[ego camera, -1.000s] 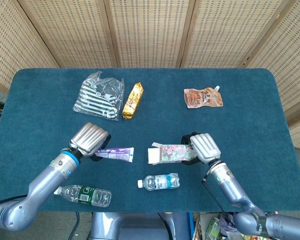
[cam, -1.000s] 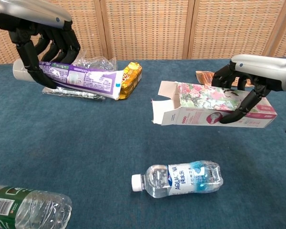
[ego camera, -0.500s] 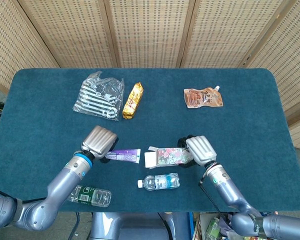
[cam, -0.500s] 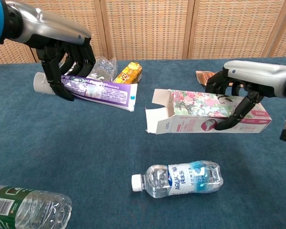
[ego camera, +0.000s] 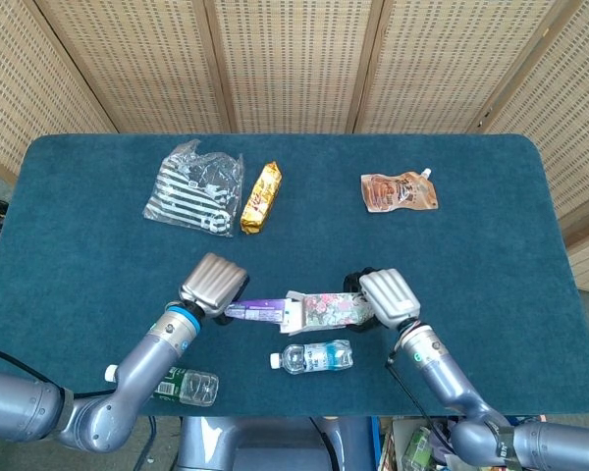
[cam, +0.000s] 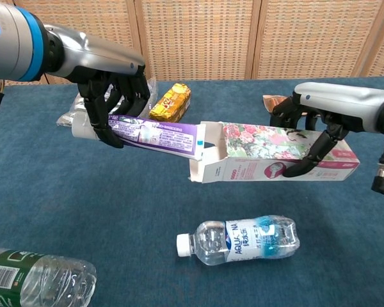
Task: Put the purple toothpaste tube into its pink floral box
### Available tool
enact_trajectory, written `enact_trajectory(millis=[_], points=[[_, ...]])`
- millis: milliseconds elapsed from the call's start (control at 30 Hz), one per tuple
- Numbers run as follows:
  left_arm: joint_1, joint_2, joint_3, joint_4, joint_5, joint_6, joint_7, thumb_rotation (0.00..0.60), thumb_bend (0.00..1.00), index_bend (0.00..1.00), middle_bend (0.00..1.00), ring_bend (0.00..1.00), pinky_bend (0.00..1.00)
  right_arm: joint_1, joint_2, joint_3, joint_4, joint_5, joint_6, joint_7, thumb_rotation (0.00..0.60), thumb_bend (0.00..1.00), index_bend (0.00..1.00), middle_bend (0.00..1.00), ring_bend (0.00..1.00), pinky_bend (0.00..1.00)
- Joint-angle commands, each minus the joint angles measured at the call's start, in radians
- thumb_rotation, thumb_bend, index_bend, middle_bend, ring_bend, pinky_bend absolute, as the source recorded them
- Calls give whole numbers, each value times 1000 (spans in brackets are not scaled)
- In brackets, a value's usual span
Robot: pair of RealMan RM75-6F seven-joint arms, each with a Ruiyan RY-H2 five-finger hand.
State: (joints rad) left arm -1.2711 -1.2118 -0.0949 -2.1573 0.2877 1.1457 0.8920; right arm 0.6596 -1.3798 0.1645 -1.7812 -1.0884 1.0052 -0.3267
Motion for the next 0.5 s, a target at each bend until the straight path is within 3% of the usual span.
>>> enact_trajectory(millis=[33,500], points=[[0,-22,-3,6,10,25,-4,600,296,812,677,566,597,2,-1,-1,-5,1,1,-5,600,5,595,521,392,494],[24,-101,-4,43,74,77,-31,600,296,812,677,566,597,14,1,1,-40,15,6,-25,600,5,595,521,392,495]])
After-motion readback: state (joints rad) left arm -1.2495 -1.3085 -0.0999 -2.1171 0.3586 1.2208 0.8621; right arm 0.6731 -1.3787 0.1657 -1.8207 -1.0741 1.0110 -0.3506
